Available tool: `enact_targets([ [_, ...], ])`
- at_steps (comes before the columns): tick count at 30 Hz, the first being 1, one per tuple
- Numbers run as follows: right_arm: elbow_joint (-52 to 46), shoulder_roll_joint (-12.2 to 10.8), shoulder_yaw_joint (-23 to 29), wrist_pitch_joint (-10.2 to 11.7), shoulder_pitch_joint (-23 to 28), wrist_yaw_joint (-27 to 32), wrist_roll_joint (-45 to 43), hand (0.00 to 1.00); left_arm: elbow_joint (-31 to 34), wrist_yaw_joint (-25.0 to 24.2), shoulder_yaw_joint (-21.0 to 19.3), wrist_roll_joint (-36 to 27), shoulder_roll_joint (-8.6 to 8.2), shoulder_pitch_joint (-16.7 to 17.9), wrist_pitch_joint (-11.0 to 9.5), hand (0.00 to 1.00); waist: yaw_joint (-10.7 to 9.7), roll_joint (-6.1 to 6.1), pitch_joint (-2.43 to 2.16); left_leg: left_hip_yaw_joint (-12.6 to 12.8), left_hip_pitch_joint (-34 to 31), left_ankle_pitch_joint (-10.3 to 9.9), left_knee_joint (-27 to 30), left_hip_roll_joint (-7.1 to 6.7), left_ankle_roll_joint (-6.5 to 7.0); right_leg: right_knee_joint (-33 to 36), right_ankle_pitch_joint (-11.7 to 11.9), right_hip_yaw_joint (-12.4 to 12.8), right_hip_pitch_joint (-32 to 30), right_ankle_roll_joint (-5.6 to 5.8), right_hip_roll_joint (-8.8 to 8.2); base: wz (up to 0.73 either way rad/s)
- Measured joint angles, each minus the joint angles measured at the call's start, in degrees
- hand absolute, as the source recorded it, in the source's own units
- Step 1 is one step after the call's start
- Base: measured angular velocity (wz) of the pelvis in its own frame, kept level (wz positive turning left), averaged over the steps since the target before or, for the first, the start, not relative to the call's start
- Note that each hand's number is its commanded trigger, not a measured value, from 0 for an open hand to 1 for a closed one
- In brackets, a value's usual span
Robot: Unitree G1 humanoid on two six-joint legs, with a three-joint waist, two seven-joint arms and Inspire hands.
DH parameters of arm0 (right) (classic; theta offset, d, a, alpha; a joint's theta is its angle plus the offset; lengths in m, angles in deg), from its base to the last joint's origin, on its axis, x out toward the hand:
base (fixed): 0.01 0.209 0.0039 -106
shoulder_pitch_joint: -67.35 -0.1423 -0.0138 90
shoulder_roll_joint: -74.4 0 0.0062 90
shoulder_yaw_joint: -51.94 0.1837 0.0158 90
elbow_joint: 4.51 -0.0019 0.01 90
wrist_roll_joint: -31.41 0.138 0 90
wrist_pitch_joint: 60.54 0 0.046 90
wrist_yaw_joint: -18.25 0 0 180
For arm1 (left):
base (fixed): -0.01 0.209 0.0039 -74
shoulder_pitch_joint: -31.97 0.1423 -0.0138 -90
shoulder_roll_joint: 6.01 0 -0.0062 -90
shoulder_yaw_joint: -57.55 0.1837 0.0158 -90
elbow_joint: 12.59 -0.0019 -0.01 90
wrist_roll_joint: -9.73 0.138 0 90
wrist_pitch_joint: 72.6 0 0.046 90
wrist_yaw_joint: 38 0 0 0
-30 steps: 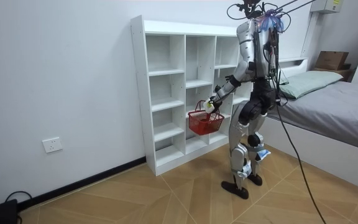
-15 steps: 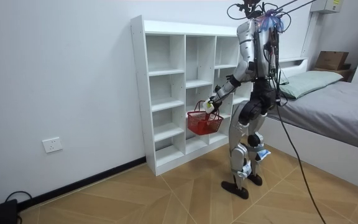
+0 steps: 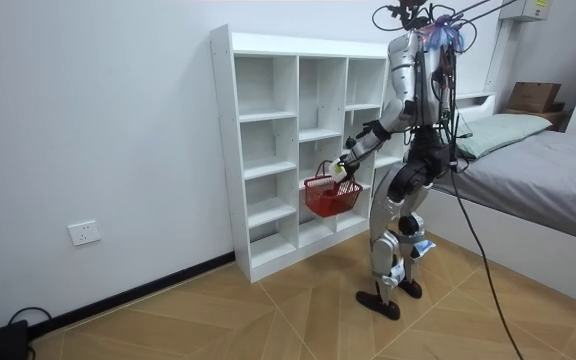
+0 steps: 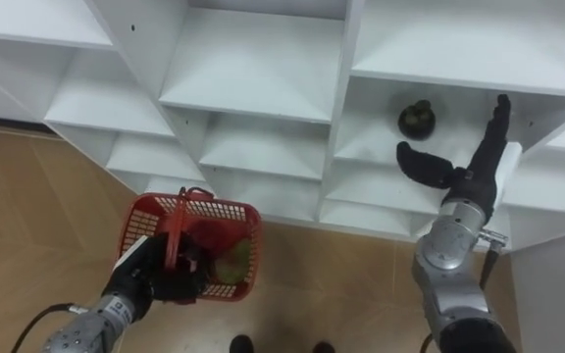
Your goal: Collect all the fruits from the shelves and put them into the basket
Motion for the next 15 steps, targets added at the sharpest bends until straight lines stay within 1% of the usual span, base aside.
enact_targets([
  [3,0.1,0.9,0.1,-0.1,-0.5,-2.2,0.4,0.00,0.0,-0.1,0.0,-0.1,0.01,-0.8,0.1,1.00,0.2,-0.01,0.01,-0.1,-1.3,0.0,0.3,0.01,-0.01,0.3,0.0,0.1,-1.3,-0.04,0.03,0.00],
  [5,1.5,2.7,0.0,-0.1,-2.2,-3.5,1.9,0.00,0.0,-0.1,0.0,-0.1,0.05,-1.5,0.1,1.00,1.0,-0.15,0.10,-0.1,-2.0,0.0,0.4,-0.07,0.00,0.8,0.0,0.3,-2.1,-0.04,-0.03,-0.04],
  [6,2.2,3.2,0.0,-0.1,-2.8,-3.6,2.1,0.00,0.0,-0.1,0.0,-0.1,0.12,-1.6,0.1,1.00,1.0,-0.22,0.15,-0.1,-2.1,0.1,0.4,-0.08,0.01,0.8,0.0,0.3,-2.2,-0.04,-0.03,0.00],
  [8,3.0,5.0,0.1,-0.4,-4.1,-3.7,2.2,0.00,0.0,-0.1,-0.1,-0.1,0.42,-1.7,0.1,1.00,1.3,-0.63,0.40,-0.2,-2.7,0.1,0.4,-0.03,0.00,0.6,0.0,0.1,-2.7,-0.04,0.00,0.03],
  [10,3.1,6.0,0.1,-0.6,-5.3,-3.6,2.2,0.00,0.0,-0.1,-0.1,-0.2,0.47,-1.9,0.1,1.00,1.4,-0.78,0.50,-0.2,-3.9,0.1,0.7,0.00,0.00,0.7,0.0,0.0,-3.6,-0.04,-0.02,0.04],
  [12,4.4,6.3,0.1,-0.6,-6.9,-3.7,2.3,0.00,0.0,-0.1,0.1,-0.2,0.70,-2.3,0.1,1.00,1.4,-0.95,0.60,-0.2,-4.7,0.1,0.9,0.02,0.00,0.9,0.0,-0.1,-4.4,-0.05,-0.04,0.00],
  [15,5.4,6.4,0.1,-0.6,-8.0,-3.9,2.8,0.00,0.0,-0.1,0.3,-0.2,0.87,-2.9,0.0,1.00,2.0,-1.30,0.81,0.0,-4.9,0.1,0.8,-0.04,0.00,1.5,-0.1,-0.1,-5.0,-0.10,-0.26,0.00],
])
